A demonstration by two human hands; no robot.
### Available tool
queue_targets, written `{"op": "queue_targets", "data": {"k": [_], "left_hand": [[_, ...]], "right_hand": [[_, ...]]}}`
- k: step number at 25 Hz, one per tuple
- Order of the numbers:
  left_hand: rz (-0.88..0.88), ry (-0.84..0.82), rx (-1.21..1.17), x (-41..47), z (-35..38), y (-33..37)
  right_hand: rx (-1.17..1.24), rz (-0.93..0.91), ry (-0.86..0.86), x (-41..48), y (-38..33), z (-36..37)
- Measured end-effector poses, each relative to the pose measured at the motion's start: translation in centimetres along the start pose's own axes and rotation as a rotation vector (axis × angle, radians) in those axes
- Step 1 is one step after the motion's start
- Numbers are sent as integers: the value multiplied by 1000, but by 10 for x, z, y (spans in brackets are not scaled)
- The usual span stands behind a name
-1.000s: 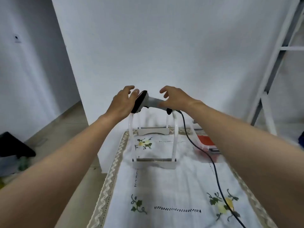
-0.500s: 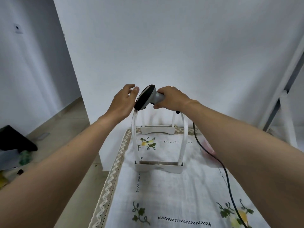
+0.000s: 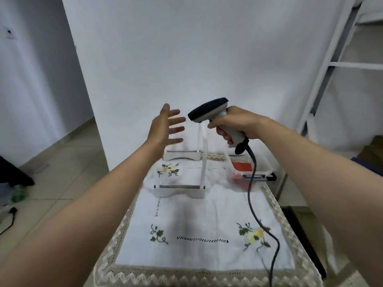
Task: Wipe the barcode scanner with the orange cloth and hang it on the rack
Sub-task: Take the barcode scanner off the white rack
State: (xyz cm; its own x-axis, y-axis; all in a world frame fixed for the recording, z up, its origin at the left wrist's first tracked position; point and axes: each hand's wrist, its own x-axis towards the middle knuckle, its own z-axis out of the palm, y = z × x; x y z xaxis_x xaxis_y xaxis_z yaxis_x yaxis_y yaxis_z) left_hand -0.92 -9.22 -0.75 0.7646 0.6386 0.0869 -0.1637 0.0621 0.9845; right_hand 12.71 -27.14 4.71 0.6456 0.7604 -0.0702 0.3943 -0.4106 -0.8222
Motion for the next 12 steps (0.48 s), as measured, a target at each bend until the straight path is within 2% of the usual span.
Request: {"op": "queue_targets", "data": {"k": [3,5,8,12], "left_hand": [[-235,-91,-402,-23,11,-29],[-311,-118,-580,-35,15,-48],[-356,-169,-714,-48,20,-64],[-391,-173,-766,-59,23,-72]], "right_hand": [[-116,20,-73,-31,11,13],[-145,30,-92,-47,19,26],[-210,34,-116,-63,29,39],[-241,16,-112,-71,36,43]]}}
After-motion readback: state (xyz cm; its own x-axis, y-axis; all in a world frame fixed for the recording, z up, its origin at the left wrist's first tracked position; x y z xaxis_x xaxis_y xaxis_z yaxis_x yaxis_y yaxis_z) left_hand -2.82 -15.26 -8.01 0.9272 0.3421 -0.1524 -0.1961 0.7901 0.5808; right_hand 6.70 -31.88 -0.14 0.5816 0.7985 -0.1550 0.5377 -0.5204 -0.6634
